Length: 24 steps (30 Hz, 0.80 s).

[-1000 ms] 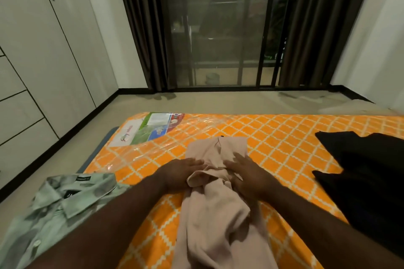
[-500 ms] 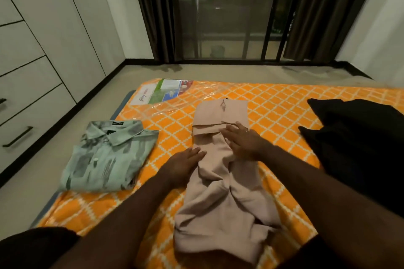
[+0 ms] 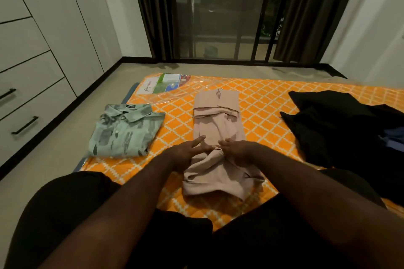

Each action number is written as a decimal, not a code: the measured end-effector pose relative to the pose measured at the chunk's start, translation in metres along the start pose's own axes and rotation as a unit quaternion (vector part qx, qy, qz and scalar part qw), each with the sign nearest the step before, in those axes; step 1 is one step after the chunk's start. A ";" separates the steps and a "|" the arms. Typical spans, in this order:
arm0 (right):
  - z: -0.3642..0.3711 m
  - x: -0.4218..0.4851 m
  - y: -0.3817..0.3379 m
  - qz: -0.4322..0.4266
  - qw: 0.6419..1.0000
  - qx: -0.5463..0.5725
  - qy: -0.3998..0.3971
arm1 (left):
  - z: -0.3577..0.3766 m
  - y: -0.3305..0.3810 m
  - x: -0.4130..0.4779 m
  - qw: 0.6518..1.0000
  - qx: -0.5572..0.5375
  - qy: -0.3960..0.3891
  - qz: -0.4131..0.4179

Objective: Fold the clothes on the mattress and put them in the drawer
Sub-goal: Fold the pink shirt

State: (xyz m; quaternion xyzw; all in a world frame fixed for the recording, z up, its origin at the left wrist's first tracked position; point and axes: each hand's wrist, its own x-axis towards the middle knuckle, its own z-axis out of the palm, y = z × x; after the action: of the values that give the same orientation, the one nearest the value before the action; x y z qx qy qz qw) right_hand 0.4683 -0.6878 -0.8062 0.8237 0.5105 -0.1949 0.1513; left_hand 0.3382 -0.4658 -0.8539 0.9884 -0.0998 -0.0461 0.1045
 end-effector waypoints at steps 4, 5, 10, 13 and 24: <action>-0.005 -0.022 0.007 -0.007 0.995 0.082 0.047 | -0.003 0.005 -0.009 1.000 0.010 -0.007 0.005; -0.008 -0.028 0.011 0.009 0.995 0.083 0.060 | -0.004 0.004 -0.011 1.000 0.015 -0.002 0.003; 0.006 -0.047 0.023 0.139 0.989 -0.052 -0.006 | 0.000 0.005 -0.010 0.998 0.052 0.019 0.030; 0.021 -0.049 0.018 0.176 0.980 -0.061 -0.072 | -0.005 0.011 -0.008 0.997 0.061 0.010 0.052; 0.018 -0.037 0.024 0.106 0.976 0.185 0.051 | -0.003 0.011 -0.002 0.991 -0.048 -0.090 -0.083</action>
State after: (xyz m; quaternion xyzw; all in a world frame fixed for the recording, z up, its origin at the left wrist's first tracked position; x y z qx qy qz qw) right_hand 0.4723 -0.7349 -0.8032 0.8955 0.3828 -0.2266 -0.0106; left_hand 0.3346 -0.4756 -0.8489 0.9790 -0.0246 -0.1479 0.1381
